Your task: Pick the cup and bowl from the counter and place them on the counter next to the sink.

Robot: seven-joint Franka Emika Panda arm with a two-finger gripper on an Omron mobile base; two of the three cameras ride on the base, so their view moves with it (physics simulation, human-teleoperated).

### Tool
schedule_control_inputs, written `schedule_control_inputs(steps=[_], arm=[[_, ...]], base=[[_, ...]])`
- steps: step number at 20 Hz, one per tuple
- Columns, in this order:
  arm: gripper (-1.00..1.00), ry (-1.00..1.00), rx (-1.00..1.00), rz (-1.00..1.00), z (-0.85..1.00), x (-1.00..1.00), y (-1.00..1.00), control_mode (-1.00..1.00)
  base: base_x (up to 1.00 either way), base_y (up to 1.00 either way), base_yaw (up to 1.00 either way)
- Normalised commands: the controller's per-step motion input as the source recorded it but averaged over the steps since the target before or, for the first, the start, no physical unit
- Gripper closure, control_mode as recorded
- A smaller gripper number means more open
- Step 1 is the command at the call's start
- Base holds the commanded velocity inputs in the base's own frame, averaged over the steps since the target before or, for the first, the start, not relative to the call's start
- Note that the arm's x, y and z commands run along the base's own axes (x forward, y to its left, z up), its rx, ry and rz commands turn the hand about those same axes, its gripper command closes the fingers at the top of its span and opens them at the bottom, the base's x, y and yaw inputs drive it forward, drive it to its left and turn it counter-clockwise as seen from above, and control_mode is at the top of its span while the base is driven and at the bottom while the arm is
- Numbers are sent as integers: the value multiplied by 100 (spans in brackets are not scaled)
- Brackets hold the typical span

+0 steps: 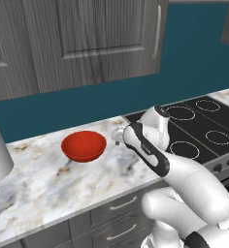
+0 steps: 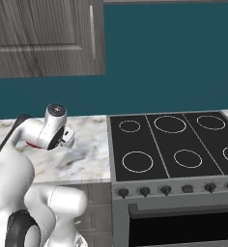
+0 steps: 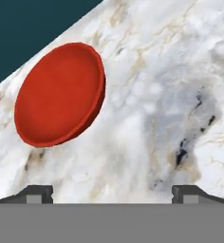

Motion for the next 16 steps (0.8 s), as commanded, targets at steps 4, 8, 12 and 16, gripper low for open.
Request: schedule_control_inputs(steps=[4, 8, 12, 16], arm=[[-100, 0, 0, -23, -20, 45, 7, -100], [-100, 0, 0, -23, -10, 54, 7, -100], [-100, 0, 0, -16, -11, 46, 10, -100], [-100, 1, 2, 0, -8, 27, 13, -100]], base=[[0, 0, 0], [0, 0, 0], [0, 0, 0], [0, 0, 0]])
